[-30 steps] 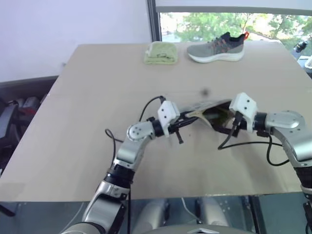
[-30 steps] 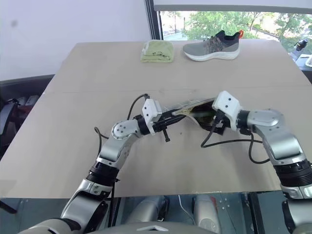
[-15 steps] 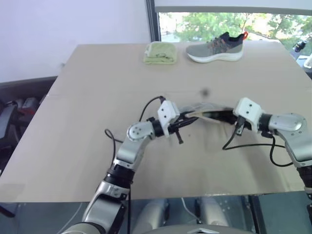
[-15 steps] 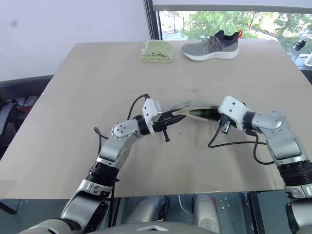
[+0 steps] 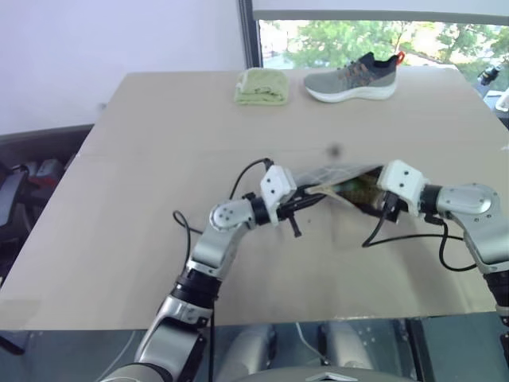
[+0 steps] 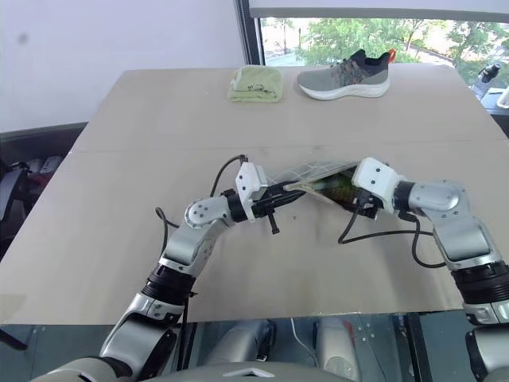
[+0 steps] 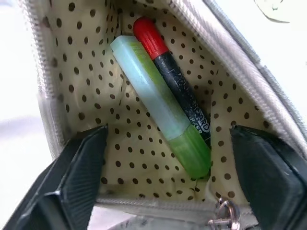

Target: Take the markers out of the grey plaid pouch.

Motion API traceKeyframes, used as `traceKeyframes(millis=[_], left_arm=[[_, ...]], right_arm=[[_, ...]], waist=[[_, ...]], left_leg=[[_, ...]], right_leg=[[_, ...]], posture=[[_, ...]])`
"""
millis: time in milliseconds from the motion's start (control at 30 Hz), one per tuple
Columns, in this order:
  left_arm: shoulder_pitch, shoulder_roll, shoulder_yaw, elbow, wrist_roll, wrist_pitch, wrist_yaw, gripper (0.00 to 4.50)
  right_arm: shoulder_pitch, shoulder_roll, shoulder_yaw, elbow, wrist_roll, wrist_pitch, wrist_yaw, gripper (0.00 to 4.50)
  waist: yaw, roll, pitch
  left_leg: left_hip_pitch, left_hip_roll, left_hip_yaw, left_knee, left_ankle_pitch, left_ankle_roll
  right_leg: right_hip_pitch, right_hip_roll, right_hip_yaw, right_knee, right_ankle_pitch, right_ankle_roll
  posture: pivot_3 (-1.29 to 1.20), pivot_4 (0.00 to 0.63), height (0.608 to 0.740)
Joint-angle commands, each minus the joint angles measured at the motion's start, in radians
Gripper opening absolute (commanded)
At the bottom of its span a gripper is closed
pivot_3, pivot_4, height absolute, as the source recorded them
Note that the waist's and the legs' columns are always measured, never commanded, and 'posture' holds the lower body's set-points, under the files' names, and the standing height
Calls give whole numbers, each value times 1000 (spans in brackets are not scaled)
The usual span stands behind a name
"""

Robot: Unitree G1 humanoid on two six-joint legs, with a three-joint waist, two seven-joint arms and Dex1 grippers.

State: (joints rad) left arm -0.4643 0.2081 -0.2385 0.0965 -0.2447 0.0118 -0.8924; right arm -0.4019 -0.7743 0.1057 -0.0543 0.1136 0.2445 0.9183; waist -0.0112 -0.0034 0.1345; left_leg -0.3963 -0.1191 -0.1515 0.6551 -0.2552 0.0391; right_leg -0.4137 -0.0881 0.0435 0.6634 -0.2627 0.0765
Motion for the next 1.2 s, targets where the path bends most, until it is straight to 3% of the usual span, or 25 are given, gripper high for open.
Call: traceKeyframes(millis=[33, 233, 533, 667, 1100, 1200], left_arm=[[-1, 0, 31, -59, -39, -18, -7, 0], [-8, -9, 19, -66, -56, 1, -14, 0], [-7, -21, 13, -122, -130, 91, -44, 0], [-7, -31, 15, -144, -172, 144, -59, 0], [-10, -46, 19, -144, -185, 185, -75, 0], [-8, -44, 20, -145, -183, 187, -76, 0]], right_arm=[[-13, 17, -75, -35, 75, 97, -12, 4029], [-34, 27, -71, -127, 136, 202, -3, 4029], [-112, -33, 55, -174, -17, 204, 1, 4029], [-151, -73, 187, -76, -199, 105, -3, 4029], [-167, 4, 308, 158, -415, -293, -77, 4029], [-171, 17, 292, 195, -432, -347, -99, 3025]], waist=[[0, 0, 0], [0, 0, 0], [0, 0, 0], [0, 0, 0], [-2, 0, 0], [-3, 0, 0]], left_leg=[[0, 0, 0, 0, 0, 0], [0, 0, 0, 0, 0, 0], [0, 0, 0, 0, 0, 0], [0, 0, 0, 0, 0, 0], [0, 0, 0, 0, 0, 0], [0, 0, 0, 0, 0, 0]], right_leg=[[0, 0, 0, 0, 0, 0], [0, -1, 0, 0, 0, 0], [0, -1, 0, 0, 0, 0], [0, 0, 0, 0, 0, 0], [0, 1, 0, 0, 0, 0], [0, 1, 0, 0, 0, 0]], posture=[[0, 150, 740], [0, 150, 740], [0, 150, 740], [0, 150, 740], [0, 150, 740], [0, 150, 740]])
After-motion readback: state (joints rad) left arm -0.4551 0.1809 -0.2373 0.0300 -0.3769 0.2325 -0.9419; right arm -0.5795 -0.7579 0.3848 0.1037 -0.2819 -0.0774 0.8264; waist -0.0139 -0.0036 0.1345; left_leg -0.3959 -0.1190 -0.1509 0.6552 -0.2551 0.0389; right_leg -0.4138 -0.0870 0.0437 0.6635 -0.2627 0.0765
